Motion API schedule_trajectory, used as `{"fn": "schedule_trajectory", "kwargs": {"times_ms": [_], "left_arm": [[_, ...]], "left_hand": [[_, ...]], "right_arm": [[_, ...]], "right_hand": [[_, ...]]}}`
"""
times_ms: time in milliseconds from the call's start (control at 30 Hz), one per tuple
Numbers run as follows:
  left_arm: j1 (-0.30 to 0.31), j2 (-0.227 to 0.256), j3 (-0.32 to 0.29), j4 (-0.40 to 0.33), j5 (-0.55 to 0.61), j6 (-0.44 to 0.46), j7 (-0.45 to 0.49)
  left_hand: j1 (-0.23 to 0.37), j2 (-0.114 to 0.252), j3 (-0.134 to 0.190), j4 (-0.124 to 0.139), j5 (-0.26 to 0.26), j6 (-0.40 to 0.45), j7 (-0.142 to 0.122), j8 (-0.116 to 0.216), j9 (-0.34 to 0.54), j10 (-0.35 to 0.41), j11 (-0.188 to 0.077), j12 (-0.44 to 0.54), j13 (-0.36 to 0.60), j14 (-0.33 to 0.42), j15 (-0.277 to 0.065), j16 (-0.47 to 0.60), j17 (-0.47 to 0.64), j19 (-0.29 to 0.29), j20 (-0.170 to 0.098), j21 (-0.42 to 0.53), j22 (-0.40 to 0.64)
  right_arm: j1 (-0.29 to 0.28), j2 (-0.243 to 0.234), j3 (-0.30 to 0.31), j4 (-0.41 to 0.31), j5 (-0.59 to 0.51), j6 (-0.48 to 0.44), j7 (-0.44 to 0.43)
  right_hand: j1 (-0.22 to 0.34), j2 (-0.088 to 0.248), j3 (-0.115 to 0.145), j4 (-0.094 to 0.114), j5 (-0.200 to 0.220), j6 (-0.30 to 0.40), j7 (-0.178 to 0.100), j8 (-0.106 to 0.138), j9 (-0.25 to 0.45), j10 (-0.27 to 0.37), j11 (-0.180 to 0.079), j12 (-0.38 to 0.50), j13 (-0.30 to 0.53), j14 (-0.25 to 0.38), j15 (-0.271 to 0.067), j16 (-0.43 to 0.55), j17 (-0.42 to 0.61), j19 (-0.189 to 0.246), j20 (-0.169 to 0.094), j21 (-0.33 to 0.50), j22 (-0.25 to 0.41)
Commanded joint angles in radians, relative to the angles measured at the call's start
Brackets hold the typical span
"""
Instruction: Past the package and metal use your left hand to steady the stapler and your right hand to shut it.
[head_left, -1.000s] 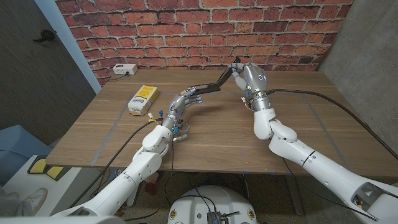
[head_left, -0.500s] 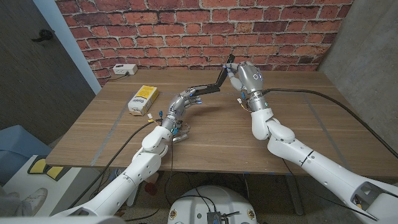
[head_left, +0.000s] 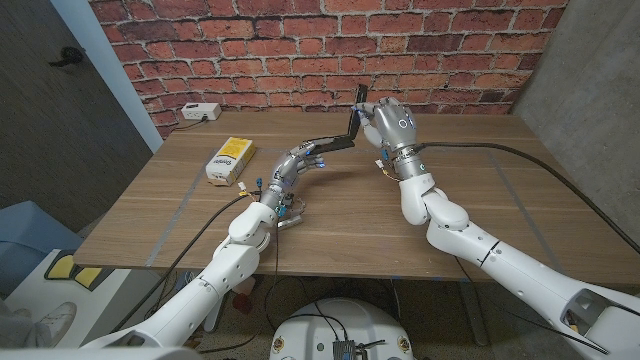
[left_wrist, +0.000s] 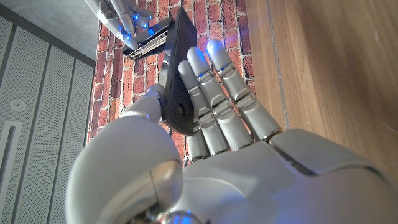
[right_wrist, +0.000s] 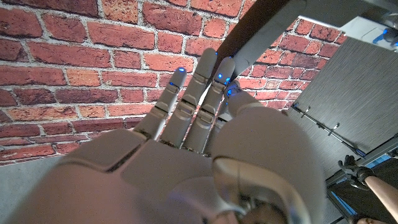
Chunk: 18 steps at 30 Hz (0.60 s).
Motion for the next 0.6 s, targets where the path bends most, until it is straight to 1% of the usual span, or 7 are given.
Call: {"fn": "schedule_trajectory", "kwargs": {"times_ms": [33, 233, 400, 433, 600], "left_arm": [[-0.009, -0.003, 0.003, 0.013, -0.002, 0.001, -0.013], [-0.010, -0.003, 0.003, 0.015, -0.001, -0.001, -0.016], [-0.003, 0.000, 0.000, 0.007, -0.002, 0.000, -0.012], [-0.002, 0.001, 0.000, 0.006, -0.002, 0.000, -0.012], [0.002, 0.005, -0.001, -0.002, -0.002, 0.001, -0.012]], "left_hand": [[0.092, 0.097, 0.017, 0.019, 0.008, 0.050, 0.024, -0.002, 0.002, 0.026, -0.027, 0.001, 0.003, 0.011, -0.024, 0.004, 0.006, -0.007, -0.014, 0.010, 0.001], [0.092, 0.096, 0.017, 0.018, 0.008, 0.051, 0.024, -0.004, 0.001, 0.026, -0.028, 0.000, 0.004, 0.010, -0.024, 0.003, 0.006, -0.008, -0.015, 0.013, 0.000], [0.092, 0.096, 0.017, 0.018, 0.008, 0.051, 0.024, -0.007, 0.000, 0.028, -0.030, 0.000, 0.003, 0.011, -0.024, 0.003, 0.007, -0.009, -0.015, 0.016, -0.001], [0.092, 0.096, 0.017, 0.018, 0.008, 0.051, 0.024, -0.007, 0.000, 0.028, -0.030, 0.000, 0.004, 0.010, -0.024, 0.003, 0.006, -0.009, -0.015, 0.017, -0.001], [0.091, 0.096, 0.017, 0.019, 0.008, 0.052, 0.025, -0.009, 0.000, 0.027, -0.030, 0.000, 0.007, 0.010, -0.023, 0.002, 0.007, -0.011, -0.015, 0.020, -0.002]], "right_arm": [[0.020, 0.013, -0.038, 0.009, -0.073, -0.058, 0.018], [0.035, 0.021, -0.064, 0.016, -0.114, -0.087, 0.036], [0.045, 0.022, -0.082, 0.025, -0.137, -0.091, 0.040], [0.047, 0.022, -0.085, 0.026, -0.138, -0.090, 0.038], [0.051, 0.023, -0.093, 0.031, -0.141, -0.079, 0.027]], "right_hand": [[0.013, 0.001, -0.002, 0.004, -0.003, 0.006, -0.010, -0.002, 0.003, -0.007, -0.001, -0.005, 0.004, -0.005, -0.088, -0.002, 0.007, -0.002, -0.056, 0.006, 0.003], [0.014, 0.001, -0.005, 0.006, -0.004, 0.009, -0.010, -0.003, 0.004, -0.007, -0.001, -0.005, 0.007, -0.009, -0.088, -0.003, 0.007, 0.001, -0.060, 0.010, 0.004], [0.016, 0.000, -0.010, 0.006, -0.005, 0.013, -0.012, -0.003, 0.004, -0.002, 0.001, -0.005, 0.006, -0.007, -0.089, -0.002, 0.008, 0.005, -0.060, 0.015, 0.005], [0.016, 0.001, -0.010, 0.006, -0.005, 0.007, -0.017, -0.006, 0.004, -0.008, -0.004, -0.008, 0.007, -0.011, -0.088, -0.003, 0.009, -0.005, -0.067, 0.013, 0.005], [0.019, 0.005, -0.009, 0.008, -0.005, 0.001, -0.020, -0.010, 0.004, -0.014, -0.007, -0.010, 0.012, -0.027, -0.089, -0.012, 0.007, -0.008, -0.069, 0.016, 0.006]]}}
